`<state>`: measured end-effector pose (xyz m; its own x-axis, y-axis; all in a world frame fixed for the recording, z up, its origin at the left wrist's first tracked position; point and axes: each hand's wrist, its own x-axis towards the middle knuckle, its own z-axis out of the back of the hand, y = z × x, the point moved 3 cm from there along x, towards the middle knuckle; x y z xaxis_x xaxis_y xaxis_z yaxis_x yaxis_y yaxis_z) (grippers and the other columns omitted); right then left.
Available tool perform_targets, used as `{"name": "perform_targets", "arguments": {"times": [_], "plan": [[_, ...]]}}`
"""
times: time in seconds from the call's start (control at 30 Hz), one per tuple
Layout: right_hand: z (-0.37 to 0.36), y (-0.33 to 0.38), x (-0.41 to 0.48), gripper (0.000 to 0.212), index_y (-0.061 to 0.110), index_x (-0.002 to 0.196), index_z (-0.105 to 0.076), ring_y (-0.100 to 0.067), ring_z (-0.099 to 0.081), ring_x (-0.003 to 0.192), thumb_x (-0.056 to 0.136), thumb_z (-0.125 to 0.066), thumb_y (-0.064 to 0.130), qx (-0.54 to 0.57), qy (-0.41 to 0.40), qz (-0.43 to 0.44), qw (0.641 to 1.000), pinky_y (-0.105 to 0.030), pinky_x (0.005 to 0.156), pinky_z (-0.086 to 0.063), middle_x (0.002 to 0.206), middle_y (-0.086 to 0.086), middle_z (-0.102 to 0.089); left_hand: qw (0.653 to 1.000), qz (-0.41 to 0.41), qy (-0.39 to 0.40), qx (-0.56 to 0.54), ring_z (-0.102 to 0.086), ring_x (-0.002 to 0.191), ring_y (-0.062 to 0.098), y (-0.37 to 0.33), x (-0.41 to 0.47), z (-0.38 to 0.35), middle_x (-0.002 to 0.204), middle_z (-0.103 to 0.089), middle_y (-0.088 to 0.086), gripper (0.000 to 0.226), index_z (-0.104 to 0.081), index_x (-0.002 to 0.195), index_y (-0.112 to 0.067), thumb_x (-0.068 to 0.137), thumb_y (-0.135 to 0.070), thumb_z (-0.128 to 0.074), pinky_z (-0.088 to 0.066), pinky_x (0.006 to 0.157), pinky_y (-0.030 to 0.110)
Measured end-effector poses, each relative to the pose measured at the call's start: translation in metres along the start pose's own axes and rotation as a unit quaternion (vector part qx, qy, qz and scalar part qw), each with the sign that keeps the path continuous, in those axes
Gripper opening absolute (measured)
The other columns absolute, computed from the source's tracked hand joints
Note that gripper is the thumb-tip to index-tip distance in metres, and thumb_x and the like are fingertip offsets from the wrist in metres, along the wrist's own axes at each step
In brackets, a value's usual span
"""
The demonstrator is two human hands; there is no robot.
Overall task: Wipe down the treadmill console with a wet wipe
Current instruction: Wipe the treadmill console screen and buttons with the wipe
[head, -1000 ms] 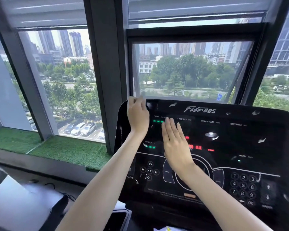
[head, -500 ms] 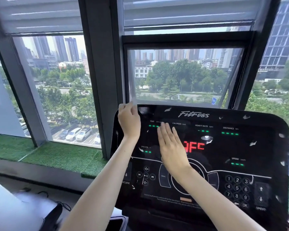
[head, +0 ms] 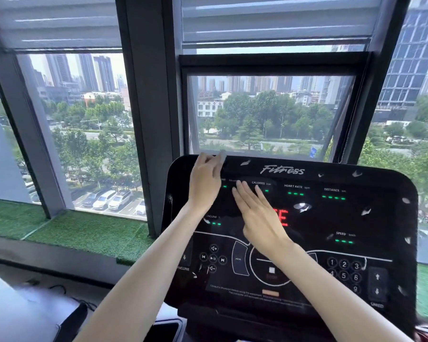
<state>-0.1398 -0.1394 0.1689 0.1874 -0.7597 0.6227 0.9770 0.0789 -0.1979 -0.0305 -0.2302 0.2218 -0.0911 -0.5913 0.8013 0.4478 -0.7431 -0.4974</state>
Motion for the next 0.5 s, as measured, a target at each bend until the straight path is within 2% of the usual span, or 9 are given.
{"name": "perform_targets", "arguments": {"times": [0.07, 0.13, 0.2, 0.27, 0.3, 0.37, 0.43, 0.47, 0.5], "plan": [[0.006, -0.013, -0.008, 0.081, -0.005, 0.134, -0.043, -0.029, -0.034, 0.135, 0.055, -0.059, -0.016, 0.011, -0.010, -0.015, 1.000, -0.043, 0.113, -0.021, 0.142, -0.021, -0.040, 0.994, 0.075, -0.079, -0.013, -0.047, 0.075, 0.011, 0.017, 0.005, 0.011, 0.086, -0.047, -0.001, 0.020, -0.067, 0.102, 0.001, 0.093, -0.004, -0.050, -0.044, 0.079, 0.015], [0.011, -0.026, -0.016, 0.081, -0.006, 0.137, -0.039, -0.030, -0.029, 0.137, 0.058, -0.055, -0.019, 0.012, -0.026, -0.042, 0.999, -0.042, 0.115, -0.018, 0.145, -0.022, -0.036, 0.975, 0.159, -0.155, -0.011, -0.047, 0.074, 0.014, 0.027, 0.005, 0.018, 0.085, -0.045, 0.001, 0.022, -0.068, 0.102, -0.003, 0.093, -0.002, -0.048, -0.047, 0.078, 0.026], [0.013, -0.035, -0.021, 0.081, -0.007, 0.137, -0.037, -0.033, -0.027, 0.138, 0.059, -0.054, -0.019, 0.007, -0.033, -0.075, 0.997, -0.044, 0.114, -0.018, 0.145, -0.024, -0.033, 0.987, 0.116, -0.108, 0.002, -0.049, 0.079, 0.015, 0.013, 0.003, 0.008, 0.087, -0.044, -0.002, 0.024, -0.067, 0.108, -0.006, 0.094, -0.002, -0.048, -0.048, 0.079, 0.027], [0.012, -0.039, -0.022, 0.080, -0.009, 0.137, -0.037, -0.036, -0.027, 0.137, 0.059, -0.056, -0.019, -0.005, -0.030, -0.092, 0.995, -0.048, 0.113, -0.022, 0.145, -0.027, -0.033, 1.000, 0.015, -0.016, 0.002, -0.051, 0.081, 0.011, 0.002, -0.001, -0.005, 0.088, -0.047, -0.003, 0.024, -0.065, 0.113, -0.007, 0.093, -0.003, -0.051, -0.045, 0.081, 0.019], [0.011, -0.041, -0.022, 0.081, -0.010, 0.136, -0.038, -0.038, -0.028, 0.136, 0.058, -0.058, -0.019, -0.009, -0.027, -0.095, 0.995, -0.048, 0.112, -0.024, 0.144, -0.028, -0.033, 1.000, -0.002, -0.002, 0.003, -0.050, 0.078, 0.008, 0.003, 0.000, -0.005, 0.088, -0.049, -0.003, 0.023, -0.065, 0.111, -0.006, 0.093, -0.004, -0.052, -0.043, 0.081, 0.014], [0.008, -0.042, -0.021, 0.082, -0.011, 0.134, -0.040, -0.039, -0.032, 0.134, 0.055, -0.061, -0.018, -0.019, -0.016, -0.093, 0.995, -0.050, 0.110, -0.026, 0.142, -0.029, -0.036, 0.995, 0.067, -0.071, -0.015, -0.047, 0.069, 0.003, 0.014, 0.006, 0.002, 0.084, -0.049, 0.000, 0.019, -0.069, 0.096, -0.003, 0.094, -0.010, -0.051, -0.042, 0.076, 0.011], [0.006, -0.042, -0.021, 0.081, -0.013, 0.131, -0.043, -0.040, -0.036, 0.131, 0.053, -0.064, -0.017, -0.031, -0.008, -0.087, 0.996, -0.051, 0.108, -0.029, 0.139, -0.030, -0.039, 0.971, 0.166, -0.165, -0.042, -0.044, 0.065, 0.001, 0.020, 0.004, 0.008, 0.081, -0.048, 0.004, 0.026, -0.066, 0.082, -0.005, 0.097, -0.016, -0.048, -0.044, 0.069, 0.018], [0.005, -0.042, -0.021, 0.080, -0.013, 0.129, -0.045, -0.041, -0.038, 0.130, 0.052, -0.065, -0.016, -0.035, -0.007, -0.084, 0.996, -0.052, 0.107, -0.030, 0.138, -0.031, -0.041, 0.974, 0.163, -0.155, -0.042, -0.044, 0.064, 0.001, 0.012, 0.001, 0.005, 0.083, -0.048, 0.005, 0.026, -0.065, 0.081, -0.007, 0.097, -0.016, -0.047, -0.043, 0.066, 0.018], [0.005, -0.043, -0.021, 0.079, -0.014, 0.128, -0.046, -0.041, -0.040, 0.129, 0.051, -0.067, -0.015, -0.039, -0.005, -0.082, 0.996, -0.052, 0.107, -0.031, 0.137, -0.032, -0.042, 0.986, 0.122, -0.113, -0.032, -0.044, 0.065, 0.001, 0.001, -0.002, -0.001, 0.084, -0.048, 0.003, 0.022, -0.066, 0.085, -0.009, 0.096, -0.014, -0.048, -0.041, 0.066, 0.016]]}}
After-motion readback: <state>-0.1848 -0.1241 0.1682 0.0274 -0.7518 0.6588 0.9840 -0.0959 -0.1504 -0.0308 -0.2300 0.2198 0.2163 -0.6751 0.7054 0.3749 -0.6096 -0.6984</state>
